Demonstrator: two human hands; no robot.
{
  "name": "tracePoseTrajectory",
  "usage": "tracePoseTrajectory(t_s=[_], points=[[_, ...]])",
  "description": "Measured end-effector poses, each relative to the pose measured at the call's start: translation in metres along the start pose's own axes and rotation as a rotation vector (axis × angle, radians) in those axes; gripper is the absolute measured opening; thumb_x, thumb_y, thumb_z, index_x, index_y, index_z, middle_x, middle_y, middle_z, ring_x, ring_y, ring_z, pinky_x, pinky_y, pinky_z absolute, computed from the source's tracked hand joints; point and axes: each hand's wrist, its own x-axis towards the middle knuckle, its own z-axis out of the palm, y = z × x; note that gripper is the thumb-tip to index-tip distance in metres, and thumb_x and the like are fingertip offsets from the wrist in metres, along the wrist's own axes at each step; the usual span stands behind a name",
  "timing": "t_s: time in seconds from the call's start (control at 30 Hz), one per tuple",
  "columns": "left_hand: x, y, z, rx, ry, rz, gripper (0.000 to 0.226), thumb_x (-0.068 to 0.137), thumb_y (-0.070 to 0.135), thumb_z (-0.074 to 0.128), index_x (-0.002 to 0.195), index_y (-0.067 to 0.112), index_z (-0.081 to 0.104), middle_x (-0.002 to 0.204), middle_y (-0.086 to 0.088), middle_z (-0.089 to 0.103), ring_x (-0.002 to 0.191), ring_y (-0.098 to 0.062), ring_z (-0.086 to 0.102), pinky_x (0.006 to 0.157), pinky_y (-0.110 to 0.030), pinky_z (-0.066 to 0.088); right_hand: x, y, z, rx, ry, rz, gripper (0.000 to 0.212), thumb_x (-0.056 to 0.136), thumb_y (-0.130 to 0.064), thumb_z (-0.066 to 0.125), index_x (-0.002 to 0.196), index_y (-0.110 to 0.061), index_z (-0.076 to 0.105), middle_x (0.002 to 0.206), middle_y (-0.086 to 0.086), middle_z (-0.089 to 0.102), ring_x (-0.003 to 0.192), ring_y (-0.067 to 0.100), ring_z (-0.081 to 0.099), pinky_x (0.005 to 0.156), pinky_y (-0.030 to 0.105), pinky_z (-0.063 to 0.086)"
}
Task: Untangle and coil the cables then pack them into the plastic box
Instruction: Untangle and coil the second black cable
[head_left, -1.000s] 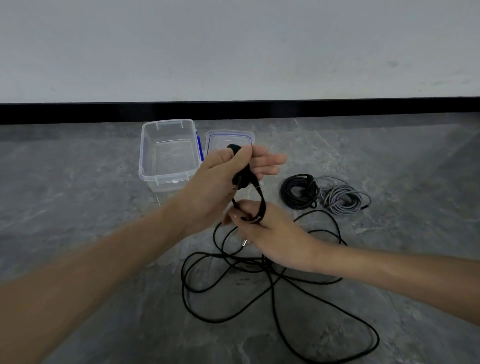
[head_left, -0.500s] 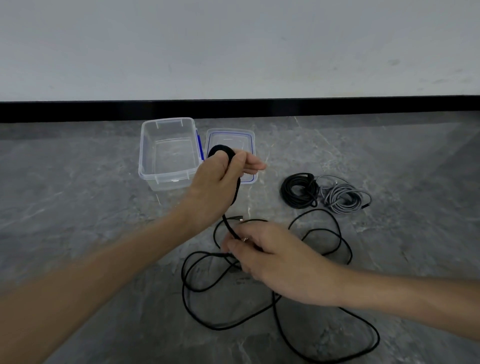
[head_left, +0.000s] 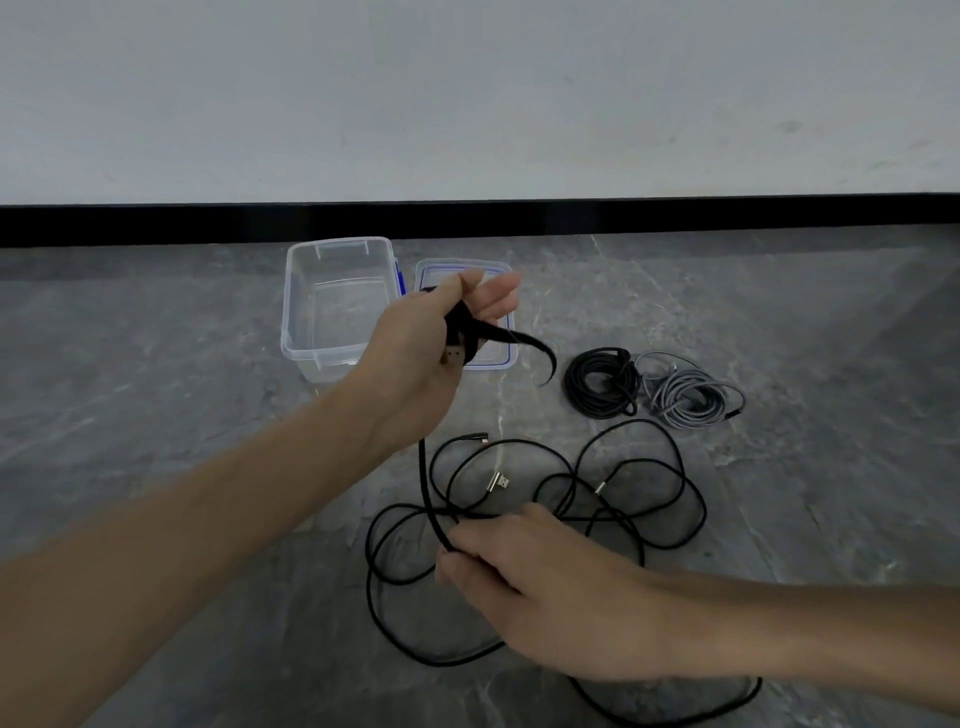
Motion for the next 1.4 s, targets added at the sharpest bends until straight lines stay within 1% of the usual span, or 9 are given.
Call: tracePoseTrajectory(t_s=[0.37,0.53,0.63,0.77,0.97,1.2,1.3,1.33,1.4], points=[[-0.003,-0.004,-0.026,0.492,-0.356,-0.03,0.031,0.104,0.013,0.034,0.096,0.006,0.063,0.095,-0.006,0.075,0.092,-0.017,0.07,0.094,-0.028,0.05,-0.003,0.0,-0.041,-0.075,0.152,0.042,0.038,0.098,-0.023,0.047,0.064,-0.007,0.054,0.047,0.0,0.046,0.044,0.011,0.042,0.047,0.028,0.035],[-0.015,-0.011,-0.026,0.65,-0.43,-0.115,0.033,0.1,0.012,0.041,0.074,0.006,0.06,0.061,0.008,0.066,0.057,0.0,0.061,0.058,-0.011,0.045,0.004,-0.002,-0.081,-0.1,0.22,0.058,0.035,0.096,-0.023,0.052,0.068,-0.008,0.068,0.041,-0.014,0.045,0.038,0.007,0.04,0.041,0.015,0.031],[-0.018,-0.016,-0.024,0.67,-0.564,-0.125,0.03,0.102,0.014,0.038,0.083,0.004,0.059,0.067,0.001,0.069,0.062,-0.01,0.065,0.063,-0.016,0.048,0.008,-0.002,-0.101,-0.133,0.241,0.027,0.034,0.094,-0.023,0.056,0.063,-0.013,0.068,0.039,-0.013,0.047,0.041,0.006,0.042,0.044,0.013,0.032],[-0.02,-0.019,-0.023,0.513,-0.614,-0.158,0.029,0.097,0.026,0.04,0.085,0.006,0.058,0.061,-0.001,0.062,0.058,-0.015,0.06,0.063,-0.024,0.047,0.014,0.006,-0.12,-0.133,0.28,-0.018,0.032,0.088,-0.033,0.063,0.062,-0.015,0.069,0.054,0.013,0.057,0.044,0.006,0.038,0.043,0.021,0.033],[-0.028,-0.018,-0.01,0.295,-0.624,-0.195,0.036,0.098,0.031,0.033,0.083,0.006,0.053,0.053,0.002,0.047,0.048,-0.012,0.049,0.056,-0.021,0.044,0.02,0.012,-0.141,0.02,0.401,-0.059,0.02,0.084,-0.023,0.069,0.068,-0.011,0.068,0.036,-0.019,0.048,0.036,-0.004,0.045,0.044,0.003,0.033],[-0.046,-0.013,0.008,0.154,-0.694,-0.198,0.027,0.099,0.025,0.04,0.08,0.011,0.052,0.054,0.005,0.047,0.047,-0.01,0.05,0.054,-0.018,0.044,0.038,0.04,-0.133,0.323,0.468,-0.113,0.02,0.09,-0.022,0.063,0.074,-0.009,0.066,0.037,-0.009,0.045,0.037,0.0,0.036,0.043,0.009,0.032],[-0.045,-0.007,0.013,0.149,-0.652,-0.145,0.024,0.099,0.025,0.041,0.081,0.013,0.052,0.054,0.008,0.047,0.047,-0.009,0.049,0.055,-0.019,0.039,0.042,0.054,-0.111,0.345,0.339,-0.094,0.026,0.087,-0.044,0.063,0.072,-0.025,0.071,0.061,0.036,0.049,0.059,0.024,0.043,0.051,0.04,0.04],[-0.044,-0.006,0.014,0.168,-0.637,-0.127,0.024,0.099,0.027,0.041,0.082,0.013,0.052,0.055,0.008,0.048,0.048,-0.008,0.05,0.058,-0.022,0.035,0.042,0.056,-0.103,0.377,0.298,-0.085,0.021,0.083,-0.044,0.068,0.073,-0.025,0.072,0.064,0.038,0.05,0.061,0.026,0.046,0.051,0.046,0.042],[-0.043,-0.003,0.016,0.21,-0.62,-0.095,0.025,0.099,0.03,0.043,0.082,0.014,0.052,0.057,0.009,0.053,0.051,-0.008,0.053,0.062,-0.027,0.028,0.04,0.058,-0.095,0.462,0.245,-0.073,0.015,0.073,-0.035,0.066,0.074,-0.02,0.068,0.058,0.019,0.056,0.054,0.021,0.05,0.051,0.036,0.045]])
